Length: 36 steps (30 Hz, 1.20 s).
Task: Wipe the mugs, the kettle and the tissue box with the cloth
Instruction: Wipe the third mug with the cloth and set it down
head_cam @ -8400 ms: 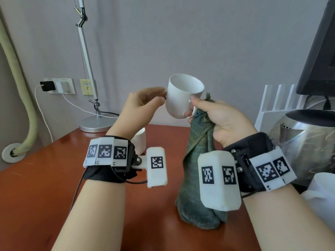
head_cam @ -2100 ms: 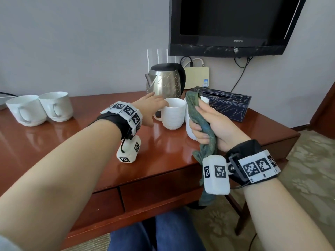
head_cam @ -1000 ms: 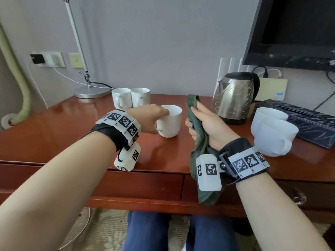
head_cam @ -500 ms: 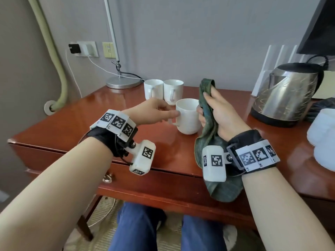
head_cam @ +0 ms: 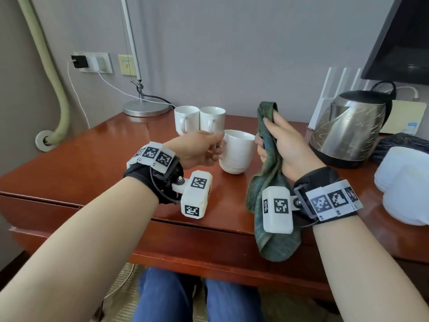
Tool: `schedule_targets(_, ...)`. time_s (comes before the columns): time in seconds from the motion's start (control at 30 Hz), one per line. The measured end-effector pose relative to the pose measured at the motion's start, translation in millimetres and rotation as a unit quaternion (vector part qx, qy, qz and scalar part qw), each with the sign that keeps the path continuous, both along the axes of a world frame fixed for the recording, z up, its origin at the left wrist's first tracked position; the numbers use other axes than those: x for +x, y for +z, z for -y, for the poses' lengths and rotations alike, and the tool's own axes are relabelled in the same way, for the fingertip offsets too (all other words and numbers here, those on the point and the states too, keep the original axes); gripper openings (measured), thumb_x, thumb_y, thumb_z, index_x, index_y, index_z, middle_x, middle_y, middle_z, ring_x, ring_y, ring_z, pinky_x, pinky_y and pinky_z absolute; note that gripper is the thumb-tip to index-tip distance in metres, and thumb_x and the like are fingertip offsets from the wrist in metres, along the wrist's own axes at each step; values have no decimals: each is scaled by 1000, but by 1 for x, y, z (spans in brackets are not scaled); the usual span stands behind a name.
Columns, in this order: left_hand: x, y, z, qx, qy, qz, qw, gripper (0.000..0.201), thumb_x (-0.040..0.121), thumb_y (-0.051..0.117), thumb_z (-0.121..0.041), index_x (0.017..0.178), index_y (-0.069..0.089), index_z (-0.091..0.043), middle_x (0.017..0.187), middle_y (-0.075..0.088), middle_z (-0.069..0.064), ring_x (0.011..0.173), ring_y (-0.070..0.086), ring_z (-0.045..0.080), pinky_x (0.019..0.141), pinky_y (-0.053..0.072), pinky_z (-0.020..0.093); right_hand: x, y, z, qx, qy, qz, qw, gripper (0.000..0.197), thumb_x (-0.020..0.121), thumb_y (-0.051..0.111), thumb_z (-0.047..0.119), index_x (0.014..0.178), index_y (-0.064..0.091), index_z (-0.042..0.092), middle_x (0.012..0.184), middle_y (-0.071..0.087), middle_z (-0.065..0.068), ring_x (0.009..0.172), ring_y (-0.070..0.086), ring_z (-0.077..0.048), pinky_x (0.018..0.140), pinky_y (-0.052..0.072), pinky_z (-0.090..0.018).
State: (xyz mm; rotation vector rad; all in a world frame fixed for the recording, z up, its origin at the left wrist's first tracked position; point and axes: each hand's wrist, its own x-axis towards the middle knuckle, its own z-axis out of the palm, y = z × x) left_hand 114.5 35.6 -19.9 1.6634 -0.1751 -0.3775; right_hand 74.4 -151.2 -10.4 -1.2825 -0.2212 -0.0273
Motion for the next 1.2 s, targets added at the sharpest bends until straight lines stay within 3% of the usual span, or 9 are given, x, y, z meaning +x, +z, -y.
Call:
schedule_targets(0.17, 16, 22, 12, -182, 67, -74, 978, 41, 107, 36, -32, 70, 40, -15, 53, 32, -4, 37, 25, 6, 38, 24, 13, 19, 27, 3, -25, -2, 13, 1000, 37, 104, 40, 20, 140, 45, 28, 70, 39, -5, 42, 45, -8, 40, 35, -20)
schedule_targets(0.53, 75, 101, 13, -262, 168, 198, 929, 39, 105, 44, -20, 66, 39, -17, 57, 33, -4, 44, 26, 6, 43, 19, 17, 94, 90, -20, -18, -9, 129, 991, 33, 103, 43, 17, 135, 52, 16, 65, 50, 1, 47, 46, -7, 43, 38, -17)
schedule_targets(0.67, 92, 109, 6, -358, 209, 170, 894, 40, 106, 44, -20, 66, 40, -15, 53, 33, -5, 43, 21, 7, 39, 16, 16, 114, 95, -22, -18, -21, 193, 981, 33, 102, 44, 19, 132, 54, 26, 69, 50, 0, 53, 48, -10, 51, 41, -19)
schedule_targets(0.77, 98, 105, -7, -453, 206, 119, 859, 36, 106, 42, -16, 69, 42, -12, 55, 36, -4, 40, 24, 4, 35, 17, 14, 122, 79, -27, -174, -106, 318, 926, 40, 100, 48, 26, 139, 48, 31, 105, 57, 16, 97, 54, 5, 94, 38, -15)
schedule_targets(0.83, 99, 102, -16, -500, 200, 90, 838, 34, 106, 40, -16, 72, 42, -11, 57, 38, -4, 39, 25, 4, 35, 17, 13, 125, 70, -30, -285, -138, 396, 862, 39, 102, 45, 20, 140, 42, 27, 107, 59, 19, 93, 56, 11, 83, 35, -1)
schedule_targets(0.9, 98, 104, -23, -530, 184, 64, 825, 32, 107, 36, -16, 76, 40, -12, 60, 37, -3, 39, 25, 4, 35, 17, 13, 127, 63, -31, -342, -168, 456, 805, 38, 101, 44, 21, 139, 41, 28, 89, 66, 2, 79, 57, -12, 69, 45, -18)
schedule_targets(0.97, 96, 107, -26, -529, 185, 62, 826, 31, 108, 35, -16, 77, 38, -13, 61, 37, -3, 39, 24, 4, 35, 16, 13, 135, 57, -31, -374, -205, 488, 762, 41, 98, 43, 21, 139, 48, 23, 66, 54, 7, 62, 45, -17, 55, 40, -35)
schedule_targets(1.0, 95, 109, -27, -518, 193, 68, 831, 31, 107, 36, -15, 76, 38, -12, 59, 38, -3, 38, 24, 4, 34, 16, 12, 140, 54, -31, -390, -225, 505, 737, 41, 98, 43, 20, 137, 51, 19, 61, 44, 13, 57, 39, -14, 50, 34, -33)
schedule_targets(1.2, 89, 111, -23, -493, 191, 79, 845, 33, 107, 39, -15, 74, 41, -11, 54, 39, -3, 40, 24, 4, 35, 16, 12, 148, 38, -32, -485, -268, 531, 640, 42, 89, 42, 18, 128, 49, 29, 65, 54, -2, 48, 45, -27, 49, 29, -23)
